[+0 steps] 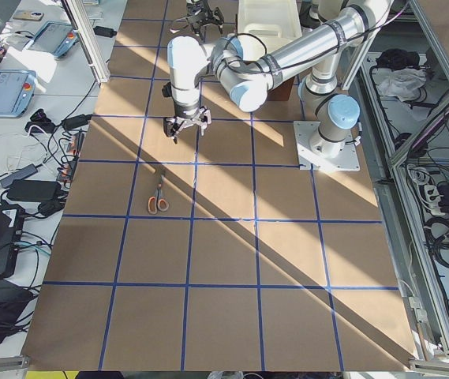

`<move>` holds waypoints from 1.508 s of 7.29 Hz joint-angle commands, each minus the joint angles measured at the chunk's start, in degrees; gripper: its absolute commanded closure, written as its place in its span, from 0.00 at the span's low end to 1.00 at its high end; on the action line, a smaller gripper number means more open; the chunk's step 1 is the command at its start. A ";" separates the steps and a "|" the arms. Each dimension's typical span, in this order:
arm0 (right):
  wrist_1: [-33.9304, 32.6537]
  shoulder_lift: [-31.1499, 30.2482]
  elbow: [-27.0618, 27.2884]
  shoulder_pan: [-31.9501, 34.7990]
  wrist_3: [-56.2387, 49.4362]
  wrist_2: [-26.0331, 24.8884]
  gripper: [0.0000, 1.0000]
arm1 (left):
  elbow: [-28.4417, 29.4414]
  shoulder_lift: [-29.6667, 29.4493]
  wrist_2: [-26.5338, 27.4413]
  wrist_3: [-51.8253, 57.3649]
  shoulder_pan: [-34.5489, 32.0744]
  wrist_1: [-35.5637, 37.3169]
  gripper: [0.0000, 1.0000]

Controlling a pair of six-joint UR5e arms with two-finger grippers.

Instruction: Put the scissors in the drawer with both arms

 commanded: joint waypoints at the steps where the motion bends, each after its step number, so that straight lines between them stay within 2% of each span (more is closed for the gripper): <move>1: 0.64 0.00 2.04 0.29 -2.97 -0.33 0.00 | 0.34 -5.91 -0.14 12.49 0.85 7.36 0.00; 4: 0.99 0.97 2.21 0.38 -0.08 0.72 0.00 | 3.05 -12.77 -4.17 18.40 3.12 8.44 0.00; 6: 0.99 1.75 2.39 1.08 -0.07 0.72 0.00 | 6.39 -17.52 -5.66 21.41 3.22 8.53 0.07; 7: 0.99 1.93 2.48 1.87 -0.15 0.72 0.00 | 7.53 -19.63 -5.76 21.69 3.22 10.62 0.07; 8: 0.73 2.89 2.74 2.14 -0.24 0.64 0.00 | 7.63 -21.39 -5.85 22.04 3.22 13.69 0.07; 11: 0.73 2.90 3.62 2.49 -0.07 -0.07 0.01 | 7.81 -24.56 -6.20 21.78 3.22 16.07 0.07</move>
